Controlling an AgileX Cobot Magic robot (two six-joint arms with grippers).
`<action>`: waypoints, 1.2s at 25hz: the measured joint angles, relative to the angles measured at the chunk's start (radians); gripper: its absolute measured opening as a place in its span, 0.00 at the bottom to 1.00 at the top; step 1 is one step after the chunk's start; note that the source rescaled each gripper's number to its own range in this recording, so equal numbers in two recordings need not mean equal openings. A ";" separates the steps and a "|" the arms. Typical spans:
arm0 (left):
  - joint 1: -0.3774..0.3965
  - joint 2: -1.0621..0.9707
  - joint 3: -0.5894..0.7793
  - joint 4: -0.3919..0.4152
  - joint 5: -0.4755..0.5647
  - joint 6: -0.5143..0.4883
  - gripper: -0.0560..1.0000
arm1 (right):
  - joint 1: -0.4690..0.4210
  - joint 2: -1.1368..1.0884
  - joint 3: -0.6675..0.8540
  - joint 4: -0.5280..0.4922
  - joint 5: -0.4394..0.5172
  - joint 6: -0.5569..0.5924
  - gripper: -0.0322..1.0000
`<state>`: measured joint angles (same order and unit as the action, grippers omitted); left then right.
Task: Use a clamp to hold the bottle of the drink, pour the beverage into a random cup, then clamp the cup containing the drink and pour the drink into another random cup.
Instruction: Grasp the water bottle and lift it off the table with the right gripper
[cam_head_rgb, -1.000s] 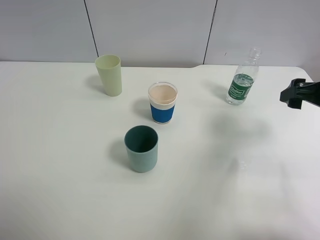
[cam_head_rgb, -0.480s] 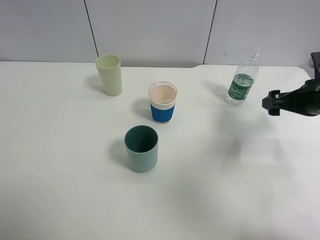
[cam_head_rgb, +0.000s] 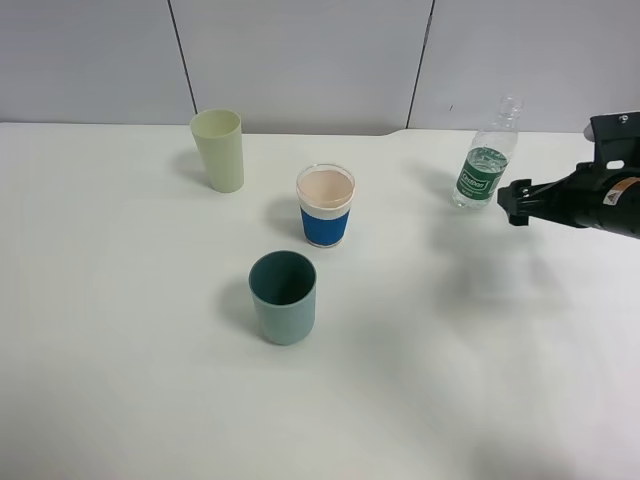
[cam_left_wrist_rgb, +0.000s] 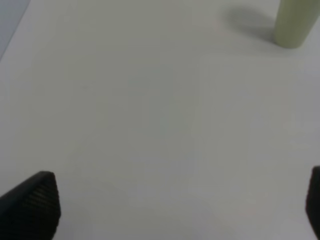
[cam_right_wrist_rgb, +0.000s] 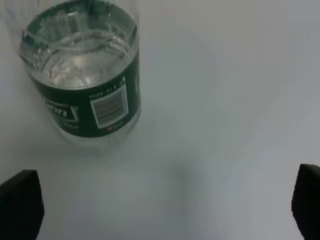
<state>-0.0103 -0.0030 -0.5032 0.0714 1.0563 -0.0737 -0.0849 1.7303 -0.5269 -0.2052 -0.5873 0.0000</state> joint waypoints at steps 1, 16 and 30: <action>0.000 0.000 0.000 0.000 0.000 0.000 1.00 | 0.000 0.027 0.000 0.000 -0.045 0.000 1.00; 0.000 0.000 0.000 0.000 0.000 0.000 1.00 | 0.000 0.297 -0.018 -0.009 -0.451 -0.011 1.00; 0.000 0.000 0.000 0.000 0.000 0.000 1.00 | 0.006 0.329 -0.159 -0.182 -0.330 -0.012 1.00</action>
<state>-0.0103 -0.0030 -0.5032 0.0714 1.0563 -0.0737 -0.0787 2.0596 -0.6855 -0.3870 -0.9168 -0.0119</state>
